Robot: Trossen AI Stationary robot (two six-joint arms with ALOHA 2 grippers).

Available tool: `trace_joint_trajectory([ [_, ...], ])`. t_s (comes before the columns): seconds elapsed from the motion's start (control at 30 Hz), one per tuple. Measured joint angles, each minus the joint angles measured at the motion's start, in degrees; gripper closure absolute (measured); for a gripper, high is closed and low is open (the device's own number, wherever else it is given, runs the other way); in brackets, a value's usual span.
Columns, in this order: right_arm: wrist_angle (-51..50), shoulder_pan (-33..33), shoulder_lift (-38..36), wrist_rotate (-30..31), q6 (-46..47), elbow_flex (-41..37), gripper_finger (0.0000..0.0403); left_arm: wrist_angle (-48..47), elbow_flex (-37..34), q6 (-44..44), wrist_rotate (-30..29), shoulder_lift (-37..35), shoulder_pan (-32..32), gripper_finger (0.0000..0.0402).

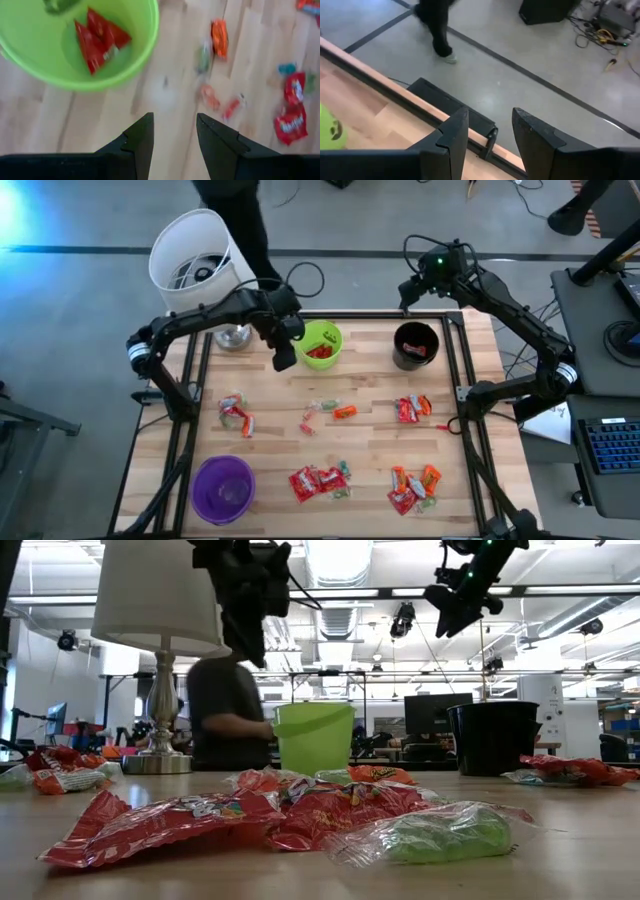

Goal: Sort candy
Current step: Put the blue gummy candy into the violet bucket

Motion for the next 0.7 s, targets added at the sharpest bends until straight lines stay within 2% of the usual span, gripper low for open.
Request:
trace_joint_trajectory([
  [0.23, -2.68, 0.01, 0.00, -0.94, 0.57, 0.00, 0.0257, -8.58, -0.12, -0.06, -0.03, -1.07, -1.32, 0.0271],
  [0.43, -8.52, 1.99, -0.23, -1.37, 5.42, -0.02, 0.0257, -9.50, -2.59, -1.58, 0.01, -5.76, -4.70, 0.0271],
  [0.63, -9.59, 7.77, -1.21, -10.05, 8.42, -0.02, 0.0257, -7.15, -9.76, -5.59, -0.05, -13.89, -9.04, 0.0271],
  [0.7, -9.73, 10.50, -1.25, -11.07, 9.87, -0.02, 0.0257, -5.94, -13.01, -6.60, -0.08, -17.09, -10.28, 0.0271],
])
